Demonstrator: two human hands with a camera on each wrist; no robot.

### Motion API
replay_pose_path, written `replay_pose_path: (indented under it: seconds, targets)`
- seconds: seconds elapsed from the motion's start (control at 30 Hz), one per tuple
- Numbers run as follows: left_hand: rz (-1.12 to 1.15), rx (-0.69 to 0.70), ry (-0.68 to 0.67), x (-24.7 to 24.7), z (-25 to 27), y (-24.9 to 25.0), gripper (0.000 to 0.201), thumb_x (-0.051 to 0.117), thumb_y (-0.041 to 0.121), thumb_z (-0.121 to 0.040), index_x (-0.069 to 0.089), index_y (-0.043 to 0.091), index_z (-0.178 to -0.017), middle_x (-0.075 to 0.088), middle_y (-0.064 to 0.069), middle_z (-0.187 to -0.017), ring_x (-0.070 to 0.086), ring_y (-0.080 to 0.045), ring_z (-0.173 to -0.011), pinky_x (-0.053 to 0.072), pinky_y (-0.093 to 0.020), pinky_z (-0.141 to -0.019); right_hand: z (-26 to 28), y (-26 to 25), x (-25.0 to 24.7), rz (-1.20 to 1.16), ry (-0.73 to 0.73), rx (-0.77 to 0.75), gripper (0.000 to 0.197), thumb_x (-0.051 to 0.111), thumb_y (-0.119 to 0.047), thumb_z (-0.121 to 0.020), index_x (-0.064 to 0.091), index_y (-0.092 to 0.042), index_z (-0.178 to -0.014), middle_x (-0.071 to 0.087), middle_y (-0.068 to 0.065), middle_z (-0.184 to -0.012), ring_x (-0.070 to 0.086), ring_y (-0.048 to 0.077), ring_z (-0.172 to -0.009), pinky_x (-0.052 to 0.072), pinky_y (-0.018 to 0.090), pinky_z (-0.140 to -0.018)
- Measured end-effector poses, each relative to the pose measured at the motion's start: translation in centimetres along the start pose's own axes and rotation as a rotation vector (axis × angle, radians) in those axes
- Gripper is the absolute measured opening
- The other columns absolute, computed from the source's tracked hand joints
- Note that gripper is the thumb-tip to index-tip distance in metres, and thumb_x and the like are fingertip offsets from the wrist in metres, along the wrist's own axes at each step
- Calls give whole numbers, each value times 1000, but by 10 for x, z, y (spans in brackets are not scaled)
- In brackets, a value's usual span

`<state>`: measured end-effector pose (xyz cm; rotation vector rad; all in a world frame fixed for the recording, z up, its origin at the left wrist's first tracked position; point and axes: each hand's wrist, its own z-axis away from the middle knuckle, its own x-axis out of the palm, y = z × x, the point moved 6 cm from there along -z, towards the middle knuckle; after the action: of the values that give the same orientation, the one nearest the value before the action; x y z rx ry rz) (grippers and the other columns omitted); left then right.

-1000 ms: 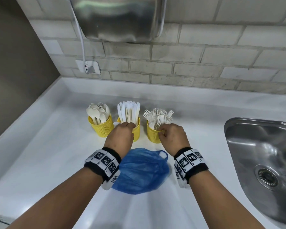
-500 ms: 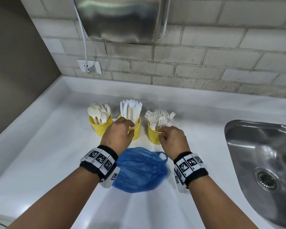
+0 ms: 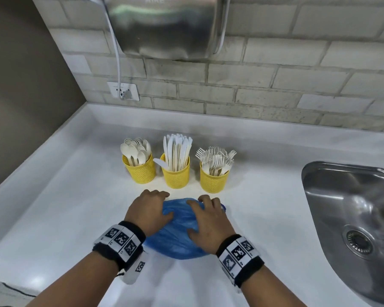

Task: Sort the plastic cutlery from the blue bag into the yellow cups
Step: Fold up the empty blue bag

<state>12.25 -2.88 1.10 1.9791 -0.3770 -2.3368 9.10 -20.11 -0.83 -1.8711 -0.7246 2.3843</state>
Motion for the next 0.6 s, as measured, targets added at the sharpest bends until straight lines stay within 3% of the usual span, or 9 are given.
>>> replay_pose_path:
  seconds: [0.1,0.23,0.33,0.47,0.53,0.6]
  targets:
    - [-35,-5,-57,10,1,4,59,61,47,-90,53,24,-144,71,0,-122,56,-25,-116,49,-36,-95,0,1,11,57,-26,54,83,64,-30,-87,17,-30,-156,36,5,-142,34,30,-128,39,43,-105]
    - [-43,9,-70,10,-1,7,44,59,36,-94,60,28,-138,73,3,-117,56,-24,-116,47,-36,-94,-2,2,6,72,16,83,84,63,-21,-87,16,-28,-156,40,8,-138,37,32,-126,40,44,-105]
    - [3,23,-52,5,-1,10,25,57,36,-96,73,30,-115,71,1,-110,58,-24,-107,49,-36,-88,-2,3,-2,56,29,84,84,65,-36,-83,21,-29,-154,38,6,-133,37,31,-123,41,43,-102]
    - [278,85,39,-5,1,18,12,72,26,-86,70,22,-96,55,1,-98,54,-18,-92,44,-30,-83,-1,-2,-9,44,45,50,100,65,-60,-72,18,-30,-156,33,1,-143,33,29,-127,38,46,-104]
    - [415,161,47,-11,4,30,18,73,13,-82,61,23,-90,52,5,-91,52,-10,-81,39,-24,-76,-2,-5,-11,33,50,44,103,64,-61,-75,12,-31,-158,39,-3,-146,36,29,-127,38,47,-103]
    - [529,193,52,-16,6,37,23,69,6,-83,56,23,-89,55,8,-85,52,-3,-72,38,-19,-69,-5,-4,-13,22,55,82,95,63,-53,-81,13,-30,-158,53,-3,-136,44,29,-121,37,47,-96]
